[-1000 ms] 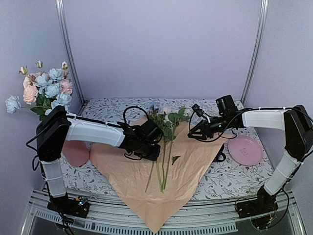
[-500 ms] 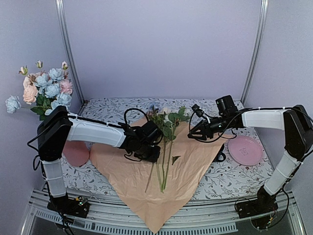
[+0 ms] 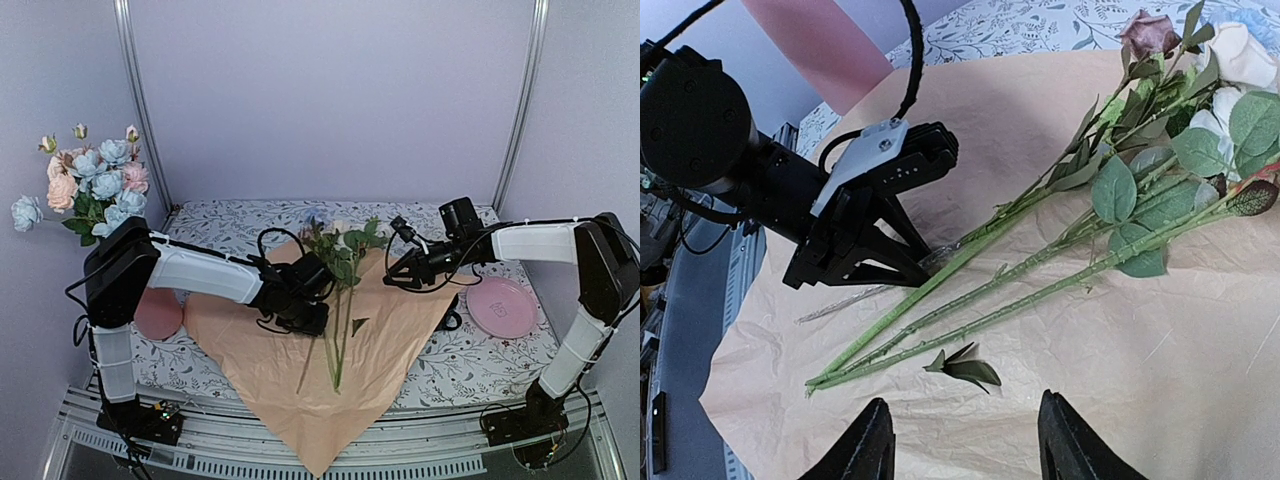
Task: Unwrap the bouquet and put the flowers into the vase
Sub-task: Pick up the fake flower from the flattened wrapping paper.
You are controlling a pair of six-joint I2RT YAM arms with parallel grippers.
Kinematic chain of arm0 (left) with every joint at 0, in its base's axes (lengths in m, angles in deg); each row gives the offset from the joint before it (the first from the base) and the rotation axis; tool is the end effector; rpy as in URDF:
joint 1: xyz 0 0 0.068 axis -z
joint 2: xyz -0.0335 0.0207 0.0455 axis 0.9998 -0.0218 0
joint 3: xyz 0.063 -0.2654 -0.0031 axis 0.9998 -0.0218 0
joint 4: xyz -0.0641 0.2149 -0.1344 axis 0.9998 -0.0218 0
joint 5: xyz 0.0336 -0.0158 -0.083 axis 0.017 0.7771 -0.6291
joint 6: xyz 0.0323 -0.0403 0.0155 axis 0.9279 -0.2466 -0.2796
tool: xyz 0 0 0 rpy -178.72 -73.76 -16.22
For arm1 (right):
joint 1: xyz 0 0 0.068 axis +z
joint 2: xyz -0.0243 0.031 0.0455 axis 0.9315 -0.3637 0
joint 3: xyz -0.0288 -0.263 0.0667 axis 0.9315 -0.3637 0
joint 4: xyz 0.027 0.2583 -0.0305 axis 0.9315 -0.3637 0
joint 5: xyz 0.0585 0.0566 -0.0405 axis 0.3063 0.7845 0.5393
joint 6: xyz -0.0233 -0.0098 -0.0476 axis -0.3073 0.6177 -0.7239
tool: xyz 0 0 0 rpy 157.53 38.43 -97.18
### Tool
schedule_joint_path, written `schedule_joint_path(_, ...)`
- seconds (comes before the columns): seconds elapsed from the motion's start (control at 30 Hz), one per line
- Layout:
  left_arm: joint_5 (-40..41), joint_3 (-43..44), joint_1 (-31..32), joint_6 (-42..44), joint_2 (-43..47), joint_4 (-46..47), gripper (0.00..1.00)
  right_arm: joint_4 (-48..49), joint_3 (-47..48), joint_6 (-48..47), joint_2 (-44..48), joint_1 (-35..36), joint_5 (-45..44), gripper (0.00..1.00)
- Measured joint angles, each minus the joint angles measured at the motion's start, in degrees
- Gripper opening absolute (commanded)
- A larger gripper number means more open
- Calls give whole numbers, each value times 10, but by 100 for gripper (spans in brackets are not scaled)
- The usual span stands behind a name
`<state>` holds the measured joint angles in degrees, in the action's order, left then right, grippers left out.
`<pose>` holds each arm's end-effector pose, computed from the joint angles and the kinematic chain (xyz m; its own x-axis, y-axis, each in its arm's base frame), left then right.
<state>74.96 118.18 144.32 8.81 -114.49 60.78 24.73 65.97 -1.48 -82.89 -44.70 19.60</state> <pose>0.2266 -0.3239 0.1359 -0.9011 0.1870 -0.3912 0.2826 0.9375 -0.2029 0.3069 0.1664 0.1996 -0.4963 -0.3939 -0.7736 -0.8656 0.2919 0.4067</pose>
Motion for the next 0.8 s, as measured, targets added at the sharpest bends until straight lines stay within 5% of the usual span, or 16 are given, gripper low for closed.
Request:
schedule_joint_path(0.4, -3, -1, -7, -10, -1, 5, 1, 0, 0, 0, -3, 0, 5, 51)
schedule_joint_path(0.8, 8, -3, -12, -15, 72, 11, 0, -21, 19, 2, -3, 0, 11, 52)
